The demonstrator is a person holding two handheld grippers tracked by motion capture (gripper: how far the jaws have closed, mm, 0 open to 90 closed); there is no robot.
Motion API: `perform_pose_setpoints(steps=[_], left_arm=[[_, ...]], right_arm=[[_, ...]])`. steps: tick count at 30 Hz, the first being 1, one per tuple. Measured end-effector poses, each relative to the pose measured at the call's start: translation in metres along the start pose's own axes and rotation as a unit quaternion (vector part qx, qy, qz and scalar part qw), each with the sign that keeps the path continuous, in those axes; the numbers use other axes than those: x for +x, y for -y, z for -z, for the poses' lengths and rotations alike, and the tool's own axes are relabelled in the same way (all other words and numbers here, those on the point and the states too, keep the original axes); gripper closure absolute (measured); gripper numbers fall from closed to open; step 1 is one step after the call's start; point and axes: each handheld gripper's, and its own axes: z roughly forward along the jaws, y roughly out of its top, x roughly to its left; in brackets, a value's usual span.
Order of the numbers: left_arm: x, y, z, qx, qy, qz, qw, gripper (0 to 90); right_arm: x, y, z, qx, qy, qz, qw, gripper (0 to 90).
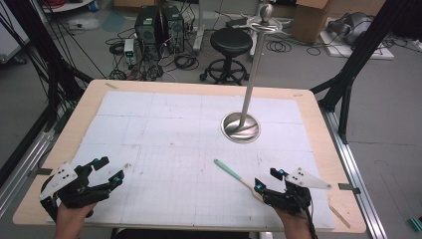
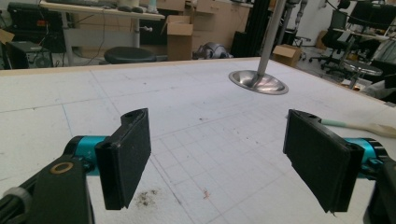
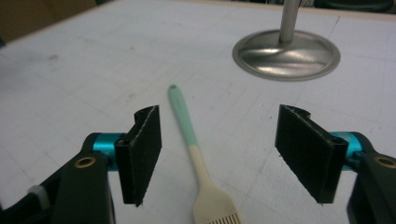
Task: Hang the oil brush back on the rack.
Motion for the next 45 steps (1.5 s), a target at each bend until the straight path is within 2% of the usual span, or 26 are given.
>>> perform_pose_setpoints(steps=[6,11,13,14,15,20,23,25,29,33,37,45], left_arm=[[-0.001,0.000,-0.002,0.006,0.001,-0.004,1.0000,23.6],[-0.001,0.001,-0.001,0.006,0.000,-0.003,1.0000,23.7],[-0.001,0.000,-0.001,0.006,0.001,-0.003,1.0000,23.7],[-0.001,0.000,-0.001,0.006,0.001,-0.003,1.0000,23.7],[-0.001,0.000,-0.001,0.006,0.001,-0.003,1.0000,23.7],[-0.001,0.000,-0.001,0.006,0.001,-0.003,1.0000,23.7],[-0.001,0.000,0.000,0.005,0.000,-0.003,1.0000,23.7],[-0.001,0.000,0.000,0.006,0.000,-0.003,1.0000,23.7],[-0.001,0.000,0.000,0.007,0.000,-0.003,1.0000,23.8],[-0.001,0.000,0.000,0.007,0.000,-0.003,1.0000,23.8],[-0.001,0.001,-0.001,0.008,-0.001,-0.003,1.0000,23.9],[-0.001,0.000,0.000,0.007,-0.002,-0.003,1.0000,24.0]], right_arm=[[-0.006,0.002,-0.026,0.060,-0.026,0.027,0.9975,45.8],[0.000,0.001,-0.047,0.102,-0.052,0.055,0.9919,53.7],[0.002,0.000,-0.054,0.118,-0.056,0.063,0.9894,55.7],[0.002,0.000,-0.054,0.118,-0.056,0.063,0.9894,55.7],[0.004,0.001,-0.063,0.137,-0.055,0.072,0.9864,58.2],[0.005,0.001,-0.075,0.158,-0.052,0.078,0.9829,63.9],[0.004,0.000,-0.076,0.160,-0.051,0.081,0.9826,68.0],[0.002,-0.002,-0.077,0.166,-0.051,0.090,0.9807,71.8],[0.007,-0.007,-0.079,0.188,-0.052,0.119,0.9735,77.7],[0.008,-0.010,-0.081,0.201,-0.051,0.123,0.9705,78.1],[0.009,-0.010,-0.081,0.204,-0.049,0.117,0.9706,81.4],[0.009,-0.009,-0.080,0.201,-0.043,0.092,0.9743,82.4]])
